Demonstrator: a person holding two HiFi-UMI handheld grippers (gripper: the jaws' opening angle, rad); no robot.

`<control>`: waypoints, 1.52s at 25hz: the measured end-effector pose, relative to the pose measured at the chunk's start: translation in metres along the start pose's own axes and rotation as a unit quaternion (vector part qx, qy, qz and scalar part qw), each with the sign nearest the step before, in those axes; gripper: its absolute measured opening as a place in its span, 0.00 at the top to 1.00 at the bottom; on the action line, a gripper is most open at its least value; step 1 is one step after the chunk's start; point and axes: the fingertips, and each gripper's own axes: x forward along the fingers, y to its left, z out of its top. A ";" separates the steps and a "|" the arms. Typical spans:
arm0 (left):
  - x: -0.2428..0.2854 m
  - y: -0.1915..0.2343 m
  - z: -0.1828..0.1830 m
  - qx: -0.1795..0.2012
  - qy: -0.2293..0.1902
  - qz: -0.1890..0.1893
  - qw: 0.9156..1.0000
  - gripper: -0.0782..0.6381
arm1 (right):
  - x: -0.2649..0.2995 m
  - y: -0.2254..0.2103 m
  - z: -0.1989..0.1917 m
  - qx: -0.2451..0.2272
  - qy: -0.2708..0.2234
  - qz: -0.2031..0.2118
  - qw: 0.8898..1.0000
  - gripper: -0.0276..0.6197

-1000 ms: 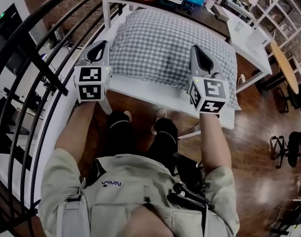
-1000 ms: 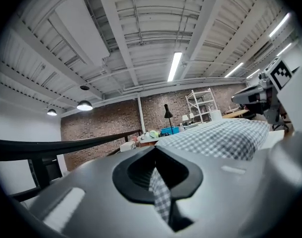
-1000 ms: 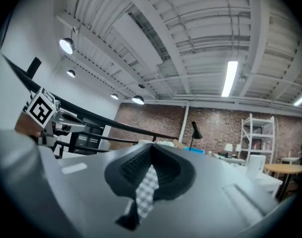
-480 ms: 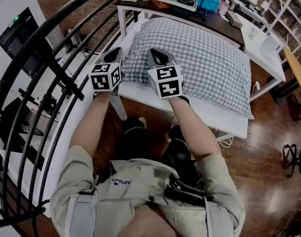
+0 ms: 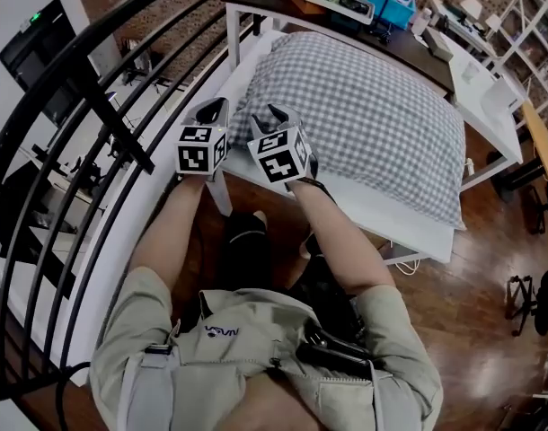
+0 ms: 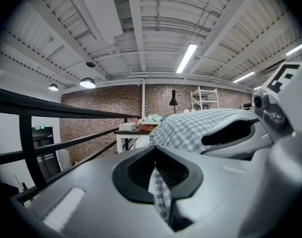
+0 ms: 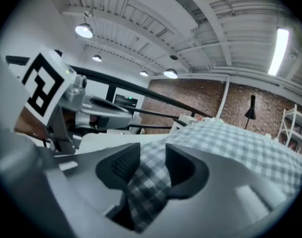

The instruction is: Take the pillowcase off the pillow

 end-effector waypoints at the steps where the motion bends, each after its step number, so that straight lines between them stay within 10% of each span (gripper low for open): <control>1: -0.001 0.000 -0.002 -0.002 0.000 0.000 1.000 0.89 | 0.007 0.004 -0.009 -0.018 0.022 -0.002 1.000 0.72; 6: -0.010 0.000 -0.010 -0.003 0.006 -0.012 1.000 0.89 | 0.012 0.012 -0.028 -0.067 0.060 -0.013 0.996 0.92; 14: -0.012 -0.026 -0.013 0.015 0.044 -0.086 0.995 0.89 | -0.057 -0.002 -0.011 -0.041 0.005 -0.005 0.999 0.94; 26: -0.012 -0.102 -0.054 0.058 0.137 -0.237 0.960 0.89 | -0.121 -0.009 0.006 -0.002 -0.133 -0.046 0.990 0.94; 38: -0.033 -0.130 -0.033 -0.064 0.070 -0.361 0.928 0.78 | -0.146 -0.033 -0.030 0.023 -0.126 -0.087 0.988 0.95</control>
